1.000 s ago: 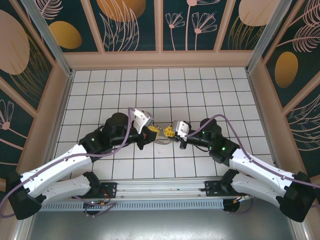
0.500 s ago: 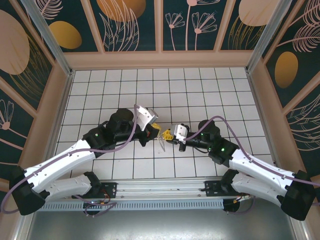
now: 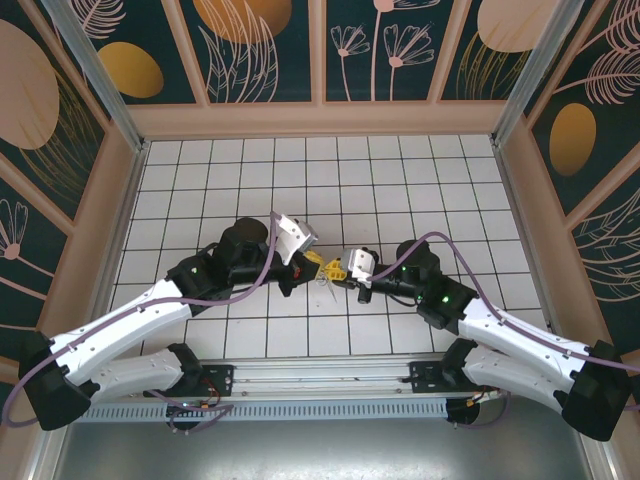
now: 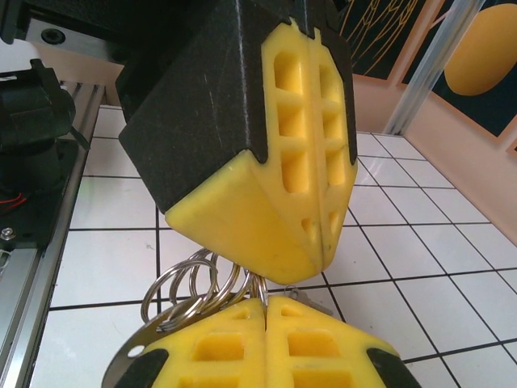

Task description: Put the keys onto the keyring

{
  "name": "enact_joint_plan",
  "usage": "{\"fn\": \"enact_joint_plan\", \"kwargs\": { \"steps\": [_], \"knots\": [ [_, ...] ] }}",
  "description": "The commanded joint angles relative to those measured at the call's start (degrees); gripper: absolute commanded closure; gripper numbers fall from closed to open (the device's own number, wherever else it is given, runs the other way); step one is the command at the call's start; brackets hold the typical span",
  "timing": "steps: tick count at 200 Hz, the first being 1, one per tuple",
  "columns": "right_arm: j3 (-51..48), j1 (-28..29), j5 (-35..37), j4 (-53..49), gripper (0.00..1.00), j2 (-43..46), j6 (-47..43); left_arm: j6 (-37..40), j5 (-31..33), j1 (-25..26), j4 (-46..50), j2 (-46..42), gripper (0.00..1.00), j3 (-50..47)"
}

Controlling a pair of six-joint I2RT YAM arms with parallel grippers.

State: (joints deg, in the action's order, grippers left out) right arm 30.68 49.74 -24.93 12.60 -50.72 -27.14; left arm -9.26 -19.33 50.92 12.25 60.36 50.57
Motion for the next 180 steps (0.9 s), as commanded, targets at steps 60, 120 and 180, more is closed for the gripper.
{"fn": "enact_joint_plan", "kwargs": {
  "steps": [60, 120, 180],
  "knots": [
    [1.7, 0.5, 1.4, 2.9, 1.00, 1.1, 0.5, -0.9, -1.9, 0.1, 3.3, -2.9, 0.98, -2.4],
    [1.6, 0.5, 1.1, 2.5, 1.00, 2.3, 1.0, -0.2, -2.4, 0.1, 3.6, -3.5, 0.98, -3.3],
    [1.9, 0.5, 0.7, 2.5, 1.00, 1.9, 0.9, 1.2, -4.1, 0.1, 3.5, -4.1, 0.97, -4.2]
  ]
}}
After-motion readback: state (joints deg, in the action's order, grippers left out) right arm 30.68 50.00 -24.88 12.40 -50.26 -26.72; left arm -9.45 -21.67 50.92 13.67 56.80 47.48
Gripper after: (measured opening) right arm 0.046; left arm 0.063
